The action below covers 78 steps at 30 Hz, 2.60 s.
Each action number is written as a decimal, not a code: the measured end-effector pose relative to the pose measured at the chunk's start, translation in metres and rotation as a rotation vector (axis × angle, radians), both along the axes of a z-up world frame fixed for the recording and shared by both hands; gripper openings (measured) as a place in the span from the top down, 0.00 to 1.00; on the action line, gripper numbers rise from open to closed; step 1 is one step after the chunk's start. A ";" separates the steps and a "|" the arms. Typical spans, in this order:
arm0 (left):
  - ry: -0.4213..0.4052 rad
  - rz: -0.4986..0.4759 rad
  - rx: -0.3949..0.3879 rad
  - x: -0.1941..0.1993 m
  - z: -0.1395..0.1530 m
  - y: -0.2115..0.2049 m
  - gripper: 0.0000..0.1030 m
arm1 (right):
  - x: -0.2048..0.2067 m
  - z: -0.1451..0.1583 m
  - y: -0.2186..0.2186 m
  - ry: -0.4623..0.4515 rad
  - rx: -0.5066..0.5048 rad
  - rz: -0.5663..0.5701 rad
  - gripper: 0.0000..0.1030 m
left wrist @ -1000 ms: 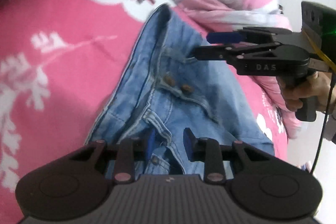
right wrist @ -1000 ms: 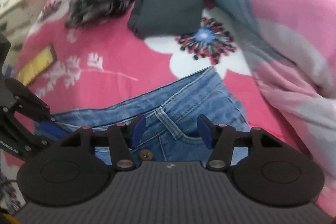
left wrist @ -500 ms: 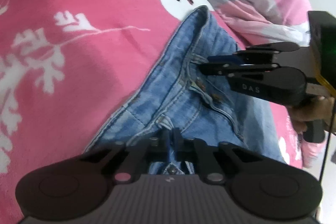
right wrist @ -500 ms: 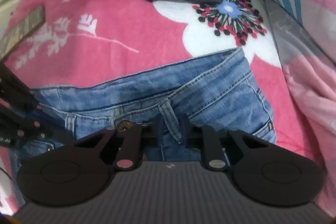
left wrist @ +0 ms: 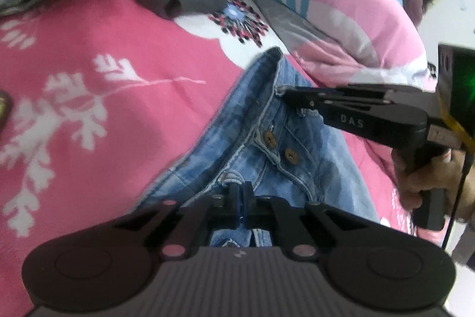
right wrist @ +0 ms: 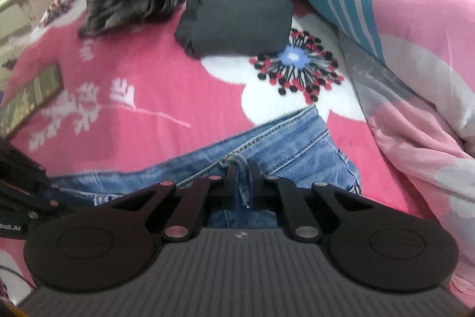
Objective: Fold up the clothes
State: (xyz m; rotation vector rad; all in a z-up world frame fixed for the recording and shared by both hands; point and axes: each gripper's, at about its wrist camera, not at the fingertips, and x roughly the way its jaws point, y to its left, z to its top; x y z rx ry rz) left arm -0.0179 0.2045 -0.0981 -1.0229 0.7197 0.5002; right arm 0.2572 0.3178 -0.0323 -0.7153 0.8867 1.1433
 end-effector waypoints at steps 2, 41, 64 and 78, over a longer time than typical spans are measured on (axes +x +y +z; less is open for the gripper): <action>-0.001 0.005 0.004 -0.005 0.003 0.003 0.98 | -0.003 0.002 0.005 0.004 0.013 0.003 0.96; 0.144 -0.214 0.148 0.013 0.000 0.003 0.78 | -0.026 0.118 -0.235 0.116 0.251 -1.176 0.31; 0.114 -0.606 0.412 0.104 0.022 -0.144 0.60 | -0.089 0.057 -0.320 0.247 0.100 -1.043 0.17; 0.147 -0.639 0.519 0.112 -0.024 -0.167 0.63 | -0.026 0.094 -0.273 -0.120 -0.138 -0.811 0.98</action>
